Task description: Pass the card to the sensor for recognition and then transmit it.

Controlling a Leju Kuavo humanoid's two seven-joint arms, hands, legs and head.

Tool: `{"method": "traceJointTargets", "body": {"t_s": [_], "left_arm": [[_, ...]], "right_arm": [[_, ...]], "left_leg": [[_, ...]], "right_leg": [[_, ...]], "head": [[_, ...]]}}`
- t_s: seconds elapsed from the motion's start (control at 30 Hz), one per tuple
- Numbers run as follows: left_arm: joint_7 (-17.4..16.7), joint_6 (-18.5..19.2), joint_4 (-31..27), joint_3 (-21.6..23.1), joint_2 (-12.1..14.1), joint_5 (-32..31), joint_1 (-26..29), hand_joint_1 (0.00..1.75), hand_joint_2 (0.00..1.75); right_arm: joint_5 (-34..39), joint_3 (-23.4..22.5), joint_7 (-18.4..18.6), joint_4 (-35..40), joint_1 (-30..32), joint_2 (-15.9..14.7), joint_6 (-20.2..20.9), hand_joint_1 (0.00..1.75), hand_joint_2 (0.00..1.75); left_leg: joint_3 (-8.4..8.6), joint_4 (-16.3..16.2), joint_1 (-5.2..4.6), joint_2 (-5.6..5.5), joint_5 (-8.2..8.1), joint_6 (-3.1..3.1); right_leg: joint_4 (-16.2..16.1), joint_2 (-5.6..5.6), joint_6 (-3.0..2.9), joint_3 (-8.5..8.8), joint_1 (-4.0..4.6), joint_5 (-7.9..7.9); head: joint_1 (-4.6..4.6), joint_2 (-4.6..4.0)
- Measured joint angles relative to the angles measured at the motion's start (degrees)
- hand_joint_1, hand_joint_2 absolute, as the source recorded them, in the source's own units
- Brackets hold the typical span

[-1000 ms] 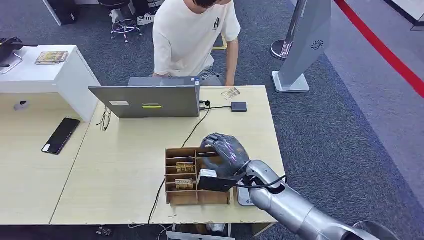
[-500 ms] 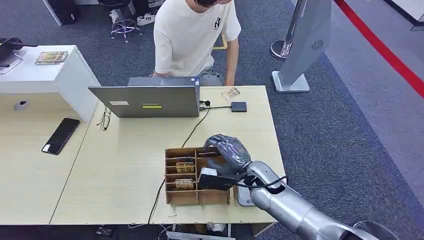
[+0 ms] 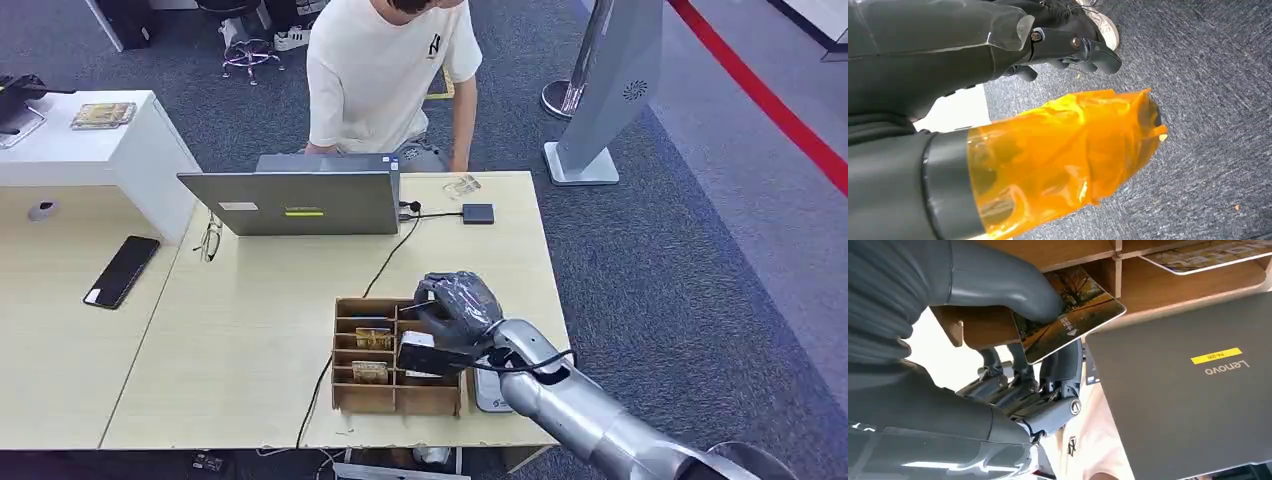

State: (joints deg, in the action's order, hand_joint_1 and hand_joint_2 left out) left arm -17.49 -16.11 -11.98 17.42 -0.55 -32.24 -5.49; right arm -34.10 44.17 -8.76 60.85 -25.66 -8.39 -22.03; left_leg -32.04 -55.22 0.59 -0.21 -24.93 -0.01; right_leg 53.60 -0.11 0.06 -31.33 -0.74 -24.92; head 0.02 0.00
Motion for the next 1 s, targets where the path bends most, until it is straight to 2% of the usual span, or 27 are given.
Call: {"method": "traceJointTargets", "body": {"t_s": [0.37, 0.43, 0.47, 1.0], "left_arm": [[0.0, 0.0, 0.0, 0.0, 0.0, 0.0, 0.0, 0.0, 0.0], [0.0, 0.0, 0.0, 0.0, 0.0, 0.0, 0.0, 0.0, 0.0], [0.0, 0.0, 0.0, 0.0, 0.0, 0.0, 0.0, 0.0, 0.0], [0.9, 0.0, 0.0, -1.0, 0.0, 0.2, 0.1, 0.0, 0.0]], "right_arm": [[0.2, -0.1, 0.0, -0.4, -0.4, 0.1, 0.1, 1.69, 1.75], [1.2, -0.3, -0.2, -0.5, -0.5, 0.2, 0.4, 1.62, 1.75], [1.8, -0.5, -0.4, -0.5, -0.5, 0.3, 0.7, 1.64, 1.75], [20.2, -5.3, -7.1, -0.3, -0.7, 0.4, 10.7, 1.5, 1.75]], "left_leg": [[0.02, 0.0, 0.0, 0.0, 0.0, 0.0], [0.02, 0.0, 0.0, 0.0, 0.0, 0.0], [0.02, 0.0, 0.0, 0.0, 0.01, 0.0], [0.0, 0.0, 0.0, -0.01, 0.0, 0.0]], "right_leg": [[0.0, 0.0, 0.0, 0.02, 0.0, 0.0], [0.0, 0.0, 0.0, 0.02, 0.0, 0.0], [0.0, 0.01, 0.0, 0.02, 0.0, 0.0], [0.0, 0.0, 0.0, 0.0, 0.0, 0.0]], "head": [[0.0, 0.0], [0.0, 0.0], [0.0, 0.0], [0.0, 0.0]]}}
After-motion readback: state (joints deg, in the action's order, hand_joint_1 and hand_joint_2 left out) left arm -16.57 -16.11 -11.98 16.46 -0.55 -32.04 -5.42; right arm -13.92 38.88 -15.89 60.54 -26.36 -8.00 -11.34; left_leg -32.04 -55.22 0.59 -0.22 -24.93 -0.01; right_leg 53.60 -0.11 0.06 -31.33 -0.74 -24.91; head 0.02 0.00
